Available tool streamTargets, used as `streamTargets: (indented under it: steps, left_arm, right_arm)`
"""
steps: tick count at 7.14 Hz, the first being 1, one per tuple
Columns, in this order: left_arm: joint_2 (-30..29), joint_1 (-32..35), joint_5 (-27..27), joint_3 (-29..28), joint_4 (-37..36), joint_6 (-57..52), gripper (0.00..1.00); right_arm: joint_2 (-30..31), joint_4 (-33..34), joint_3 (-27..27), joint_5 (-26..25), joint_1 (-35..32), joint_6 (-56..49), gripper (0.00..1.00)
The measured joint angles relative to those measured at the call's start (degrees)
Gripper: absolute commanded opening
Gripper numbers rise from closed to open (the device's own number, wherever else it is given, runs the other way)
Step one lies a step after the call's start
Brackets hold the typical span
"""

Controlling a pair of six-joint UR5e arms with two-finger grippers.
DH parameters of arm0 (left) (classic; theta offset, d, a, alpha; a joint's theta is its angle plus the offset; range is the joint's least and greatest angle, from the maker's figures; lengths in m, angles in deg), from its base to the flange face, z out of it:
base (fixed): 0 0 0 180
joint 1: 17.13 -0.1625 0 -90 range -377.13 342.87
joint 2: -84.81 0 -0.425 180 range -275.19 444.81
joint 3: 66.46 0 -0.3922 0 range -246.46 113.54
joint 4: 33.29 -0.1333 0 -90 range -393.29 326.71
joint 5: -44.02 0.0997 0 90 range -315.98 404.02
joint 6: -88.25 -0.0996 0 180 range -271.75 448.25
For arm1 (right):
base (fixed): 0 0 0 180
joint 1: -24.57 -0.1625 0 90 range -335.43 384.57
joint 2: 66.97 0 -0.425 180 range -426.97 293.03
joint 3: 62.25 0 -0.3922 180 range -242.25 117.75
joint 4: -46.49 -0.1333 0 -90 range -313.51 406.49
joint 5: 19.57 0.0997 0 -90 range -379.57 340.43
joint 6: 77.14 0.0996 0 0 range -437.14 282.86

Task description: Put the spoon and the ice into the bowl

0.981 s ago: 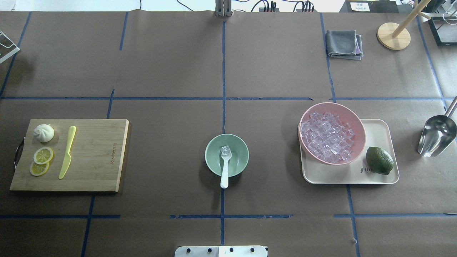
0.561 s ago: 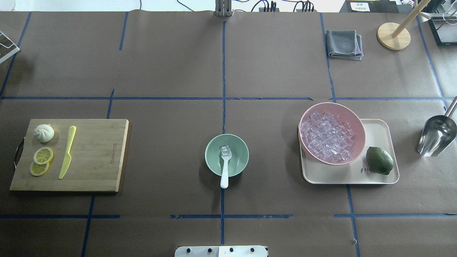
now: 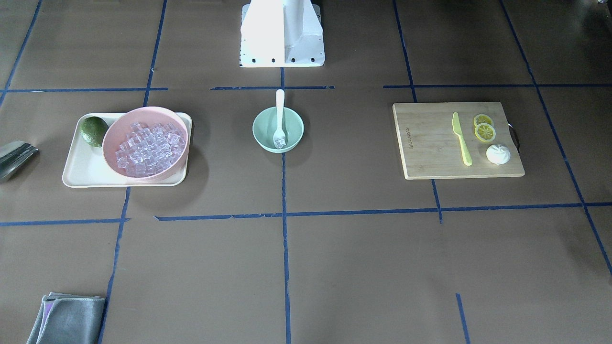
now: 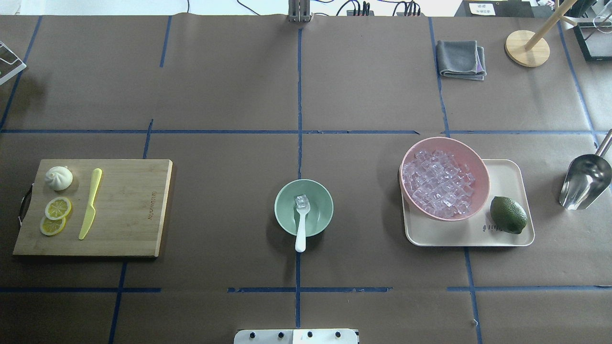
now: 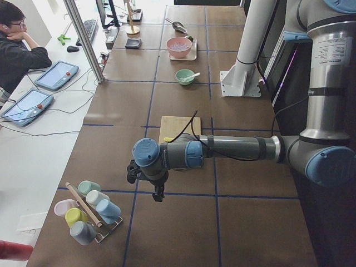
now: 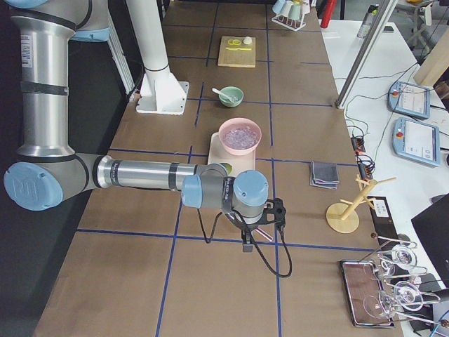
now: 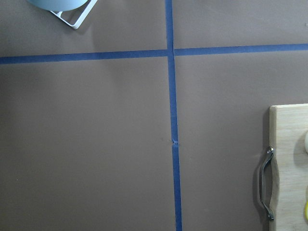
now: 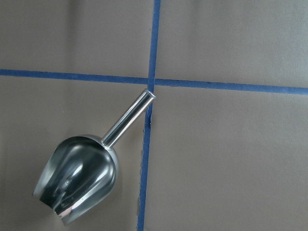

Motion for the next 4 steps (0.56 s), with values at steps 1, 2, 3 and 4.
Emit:
streamTargets:
  steps: [1,2,3,4]
  left_arm:
    - [0.02,0.0,0.06,-0.03,0.0,-0.07,1.0]
    - [0.04,0.0,0.26,0.09,0.02,-0.13,1.0]
    - [0.03,0.0,0.51,0.29,0.22,-0.16,1.0]
    - [0.02,0.0,0.88,0.33,0.85,-0.19,1.0]
  right_arm:
    - [0.03,0.01,0.05,0.03,0.0,0.12,1.0]
    - [0.02,0.01,0.13,0.03,0.0,0.17,1.0]
    - [-0.01,0.01,0.22,0.04,0.0,0.19,1.0]
    - [-0.04,0.01,0.27,0.04,-0.03,0.2,1.0]
